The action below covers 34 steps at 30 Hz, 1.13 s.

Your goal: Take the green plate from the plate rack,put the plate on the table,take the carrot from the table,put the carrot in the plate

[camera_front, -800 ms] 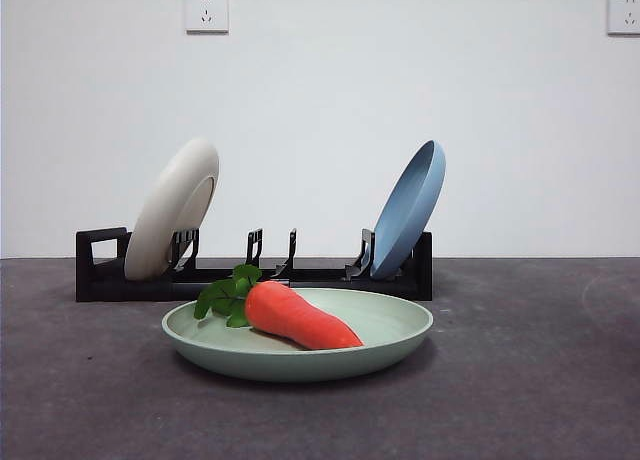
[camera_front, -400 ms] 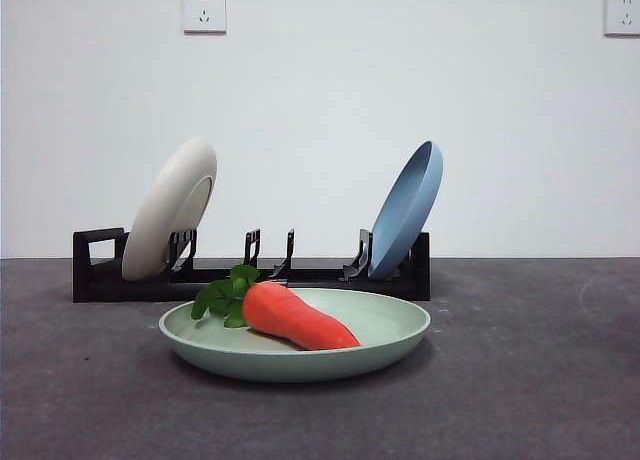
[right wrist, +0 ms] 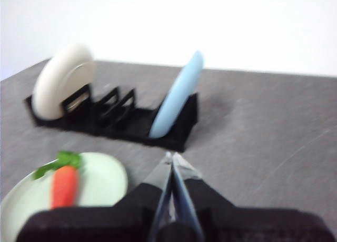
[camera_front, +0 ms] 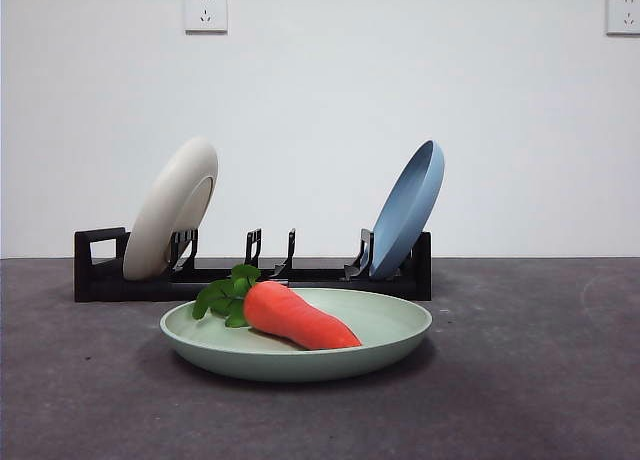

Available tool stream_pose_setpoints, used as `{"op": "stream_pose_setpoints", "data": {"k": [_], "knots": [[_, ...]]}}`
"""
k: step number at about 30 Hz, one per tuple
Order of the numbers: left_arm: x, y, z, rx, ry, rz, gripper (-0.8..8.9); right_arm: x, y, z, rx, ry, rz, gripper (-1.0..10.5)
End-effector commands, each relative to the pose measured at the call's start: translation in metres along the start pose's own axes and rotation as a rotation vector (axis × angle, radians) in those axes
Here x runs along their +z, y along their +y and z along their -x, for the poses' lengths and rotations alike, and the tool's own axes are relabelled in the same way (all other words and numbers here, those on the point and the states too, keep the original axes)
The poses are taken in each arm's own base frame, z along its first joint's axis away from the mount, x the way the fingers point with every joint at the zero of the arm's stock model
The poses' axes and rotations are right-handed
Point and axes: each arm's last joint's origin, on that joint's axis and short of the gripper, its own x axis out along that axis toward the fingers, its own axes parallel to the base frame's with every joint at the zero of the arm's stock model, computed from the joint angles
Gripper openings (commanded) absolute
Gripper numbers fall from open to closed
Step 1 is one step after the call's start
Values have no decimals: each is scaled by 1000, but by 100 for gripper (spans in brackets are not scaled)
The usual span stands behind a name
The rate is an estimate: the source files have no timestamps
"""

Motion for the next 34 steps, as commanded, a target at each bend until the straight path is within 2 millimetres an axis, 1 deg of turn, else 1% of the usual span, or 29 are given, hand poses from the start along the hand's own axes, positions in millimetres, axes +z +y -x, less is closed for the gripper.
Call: {"op": "stream_pose_setpoints", "data": {"k": [1, 5, 7, 9, 13, 21, 34], "knots": [[-4, 0, -1, 3, 5, 9, -2, -25, -2, -3, -24, -61, 15, 1], [-4, 0, -1, 3, 5, 9, -2, -57, -3, -9, -30, -92, 17, 1], [-4, 0, -1, 3, 5, 9, -2, -72, -4, -12, -29, -100, -15, 1], [-4, 0, -1, 3, 5, 9, -2, -84, -4, -14, -32, -94, -47, 1], [-4, 0, -1, 3, 5, 9, -2, -102, -5, -19, -46, -62, -99, 1], [-4, 0, -1, 3, 5, 9, -1, -118, -6, -23, -53, 8, -117, 1], [-4, 0, -1, 3, 5, 9, -2, -118, -6, -23, -52, 8, -126, 1]]}}
